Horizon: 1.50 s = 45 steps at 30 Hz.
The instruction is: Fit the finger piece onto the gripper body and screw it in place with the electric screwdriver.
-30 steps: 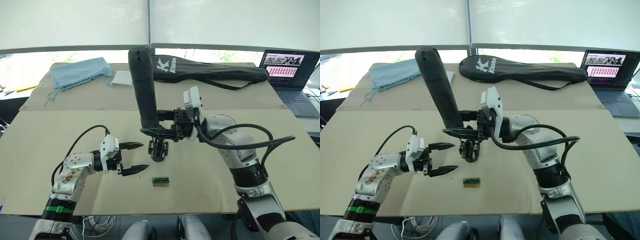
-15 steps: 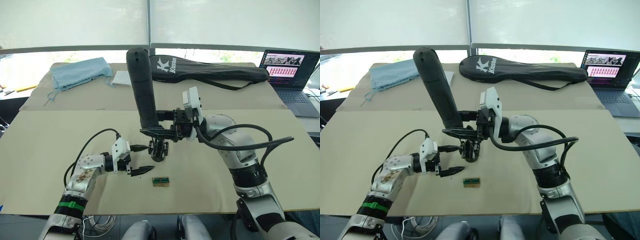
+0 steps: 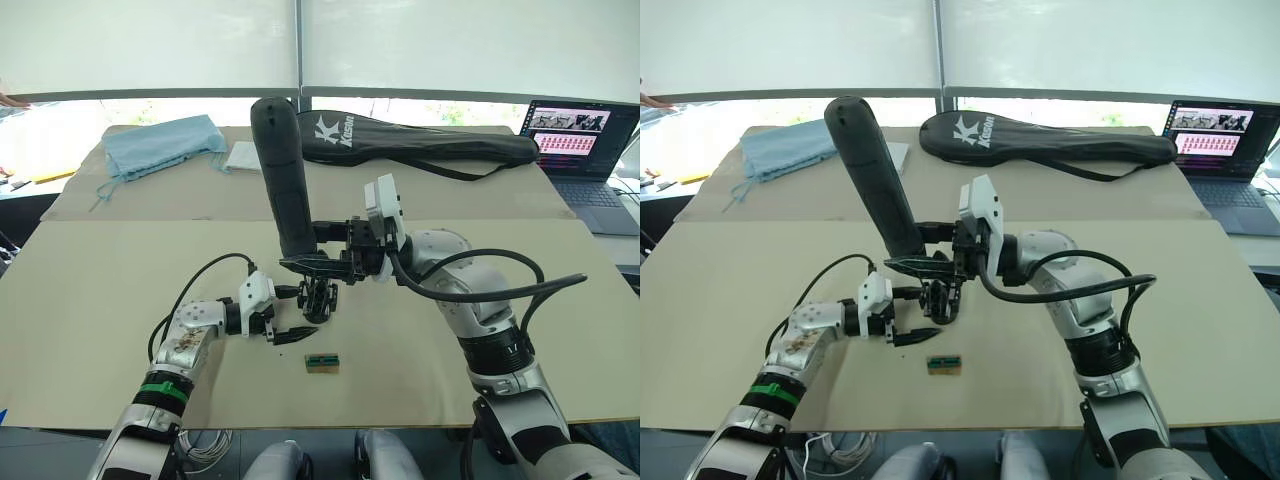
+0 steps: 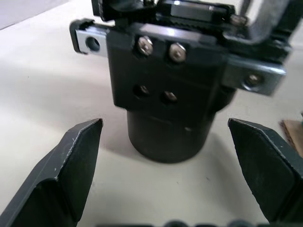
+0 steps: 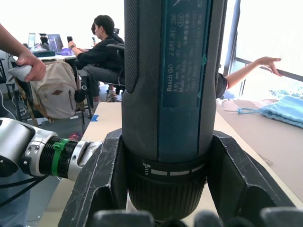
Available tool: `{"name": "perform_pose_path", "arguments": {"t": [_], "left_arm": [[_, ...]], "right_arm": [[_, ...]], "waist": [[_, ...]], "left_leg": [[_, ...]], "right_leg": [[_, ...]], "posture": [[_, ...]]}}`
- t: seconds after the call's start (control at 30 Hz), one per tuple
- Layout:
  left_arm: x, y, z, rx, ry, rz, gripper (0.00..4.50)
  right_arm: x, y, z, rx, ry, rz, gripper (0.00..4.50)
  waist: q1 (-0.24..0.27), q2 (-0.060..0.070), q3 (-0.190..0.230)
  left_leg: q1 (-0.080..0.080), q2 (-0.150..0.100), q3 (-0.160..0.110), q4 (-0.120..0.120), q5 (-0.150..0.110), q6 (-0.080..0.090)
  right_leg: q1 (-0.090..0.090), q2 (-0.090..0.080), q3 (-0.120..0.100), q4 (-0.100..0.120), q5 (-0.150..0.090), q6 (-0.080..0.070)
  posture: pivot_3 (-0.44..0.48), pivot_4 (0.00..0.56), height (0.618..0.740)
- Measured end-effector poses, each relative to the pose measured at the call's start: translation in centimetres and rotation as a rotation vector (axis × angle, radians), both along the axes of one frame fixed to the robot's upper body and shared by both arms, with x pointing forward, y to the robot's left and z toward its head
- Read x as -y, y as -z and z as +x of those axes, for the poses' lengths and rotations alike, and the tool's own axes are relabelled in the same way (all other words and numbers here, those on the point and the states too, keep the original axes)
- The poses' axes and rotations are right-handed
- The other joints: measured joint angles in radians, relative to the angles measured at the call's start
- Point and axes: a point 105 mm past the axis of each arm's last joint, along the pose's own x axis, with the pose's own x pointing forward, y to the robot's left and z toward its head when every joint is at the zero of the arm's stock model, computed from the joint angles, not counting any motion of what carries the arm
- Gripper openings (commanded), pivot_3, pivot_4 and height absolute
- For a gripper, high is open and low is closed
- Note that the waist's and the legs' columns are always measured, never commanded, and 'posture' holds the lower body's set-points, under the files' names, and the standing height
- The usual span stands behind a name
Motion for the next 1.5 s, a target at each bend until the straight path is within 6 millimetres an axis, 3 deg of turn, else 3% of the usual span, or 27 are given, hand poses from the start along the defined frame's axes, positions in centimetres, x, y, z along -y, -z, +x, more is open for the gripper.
{"name": "perform_pose_path", "arguments": {"t": [0.77,0.87,0.97,1.5], "left_arm": [[1.1,0.2,0.4,0.007,0.063,0.021,4.50],[1.1,0.3,0.3,0.011,0.071,0.028,3.67],[1.2,0.3,0.3,0.015,0.076,0.032,2.30],[1.3,0.5,0.3,0.021,0.075,0.043,2.28]], "right_arm": [[-0.1,0.1,-0.1,0.014,0.006,-0.003,1.92],[-0.1,0.1,-0.1,0.015,0.007,-0.004,1.92],[-0.1,0.1,-0.1,0.016,0.007,-0.003,1.92],[0.0,0.4,0.1,0.022,0.022,-0.002,1.92]], "waist": [[0.003,0.000,0.000],[0.003,0.000,0.000],[0.003,0.000,0.000],[0.004,0.000,-0.002]], "left_leg": [[0.000,0.000,0.000,0.000,0.000,0.000],[0.000,0.000,0.000,0.000,0.000,0.000],[0.000,0.000,0.000,0.000,0.000,0.000],[0.001,0.000,-0.001,0.000,0.000,0.000]], "right_leg": [[0.000,-0.001,0.000,0.000,0.000,0.000],[0.000,-0.001,0.000,0.000,0.000,0.000],[0.000,-0.001,0.000,0.000,0.000,0.000],[0.001,-0.001,0.000,0.000,0.000,0.000]], "posture": [[0.000,0.150,0.740],[0.000,0.150,0.740],[0.000,0.150,0.740],[0.000,0.150,0.740]]}}
